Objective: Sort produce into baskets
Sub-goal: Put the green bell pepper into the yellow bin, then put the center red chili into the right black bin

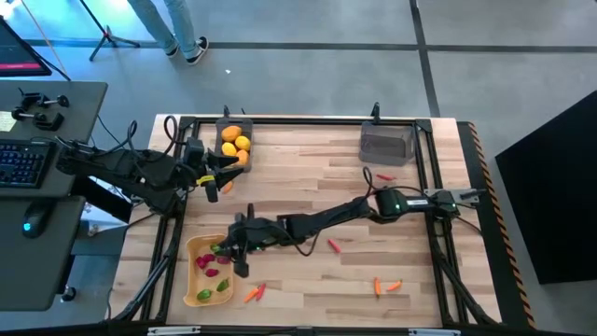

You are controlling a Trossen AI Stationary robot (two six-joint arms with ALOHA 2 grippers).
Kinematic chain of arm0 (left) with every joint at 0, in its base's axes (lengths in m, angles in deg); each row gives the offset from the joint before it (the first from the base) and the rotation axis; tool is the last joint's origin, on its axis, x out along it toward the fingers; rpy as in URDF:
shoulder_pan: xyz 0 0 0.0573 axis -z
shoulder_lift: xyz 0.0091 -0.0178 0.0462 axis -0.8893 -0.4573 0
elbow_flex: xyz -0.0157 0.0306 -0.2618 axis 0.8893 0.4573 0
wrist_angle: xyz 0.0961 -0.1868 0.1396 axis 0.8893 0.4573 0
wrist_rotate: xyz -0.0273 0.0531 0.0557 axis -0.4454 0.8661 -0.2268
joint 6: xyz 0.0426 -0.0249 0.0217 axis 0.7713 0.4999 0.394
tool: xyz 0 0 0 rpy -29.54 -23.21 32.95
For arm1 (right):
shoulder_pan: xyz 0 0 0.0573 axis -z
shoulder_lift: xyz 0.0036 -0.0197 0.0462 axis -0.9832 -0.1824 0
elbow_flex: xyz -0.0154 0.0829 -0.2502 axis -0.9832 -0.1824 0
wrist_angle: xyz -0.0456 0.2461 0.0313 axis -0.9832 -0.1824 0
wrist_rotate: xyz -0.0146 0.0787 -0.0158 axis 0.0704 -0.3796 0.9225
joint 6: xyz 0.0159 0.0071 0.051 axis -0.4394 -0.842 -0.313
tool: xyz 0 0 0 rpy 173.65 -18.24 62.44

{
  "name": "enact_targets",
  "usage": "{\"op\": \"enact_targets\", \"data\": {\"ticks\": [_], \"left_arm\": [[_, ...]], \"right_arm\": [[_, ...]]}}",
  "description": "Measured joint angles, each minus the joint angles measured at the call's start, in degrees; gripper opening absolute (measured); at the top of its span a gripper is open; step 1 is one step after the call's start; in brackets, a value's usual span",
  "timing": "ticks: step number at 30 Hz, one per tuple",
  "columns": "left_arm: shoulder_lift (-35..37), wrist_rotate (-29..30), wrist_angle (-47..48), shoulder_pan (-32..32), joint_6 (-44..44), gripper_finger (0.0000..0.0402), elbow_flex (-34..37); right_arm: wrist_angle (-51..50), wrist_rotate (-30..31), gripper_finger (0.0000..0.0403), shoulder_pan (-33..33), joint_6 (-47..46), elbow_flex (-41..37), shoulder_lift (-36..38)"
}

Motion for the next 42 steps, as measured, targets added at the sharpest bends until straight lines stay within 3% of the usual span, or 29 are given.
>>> {"op": "enact_targets", "data": {"ticks": [6,10,13,21,24,26,30,34,38,42], "left_arm": [[0.0,0.0,0.0,0.0,0.0,0.02,0.0],[0.0,0.1,0.0,0.0,0.0,0.02,0.0],[0.0,0.1,0.0,0.0,0.1,0.02,0.0],[0.0,0.1,0.0,0.0,2.7,0.02,0.0],[0.0,0.1,0.0,0.0,3.4,0.02,0.0],[0.0,0.1,0.0,0.0,3.3,0.02,0.0],[-0.1,-2.1,1.0,0.0,0.6,0.02,0.0],[-2.1,-5.5,4.1,0.5,-2.7,0.02,3.2],[-4.7,-6.9,3.2,1.7,-7.1,0.02,10.2],[-6.7,-6.8,-1.8,2.4,-14.4,0.02,17.0]], "right_arm": [[-0.4,-1.4,0.0163,1.8,-9.4,0.3,-0.6],[-1.3,-3.4,0.0213,3.5,-9.5,0.3,-0.2],[-10.0,-3.9,0.0226,4.6,-6.5,0.3,2.3],[-45.1,-8.4,0.0205,6.7,15.2,0.1,10.6],[-53.3,-9.0,0.0189,6.5,19.7,-5.8,14.0],[-53.0,-9.3,0.0178,6.5,20.6,-13.8,17.5],[-42.5,-14.7,0.0158,6.4,17.0,-28.2,27.0],[-35.6,-13.7,0.0152,5.4,14.8,-38.6,30.7],[-32.4,-12.0,0.0152,4.3,17.7,-41.9,31.3],[-39.8,-12.2,0.0152,4.5,12.3,-42.3,31.3]]}}
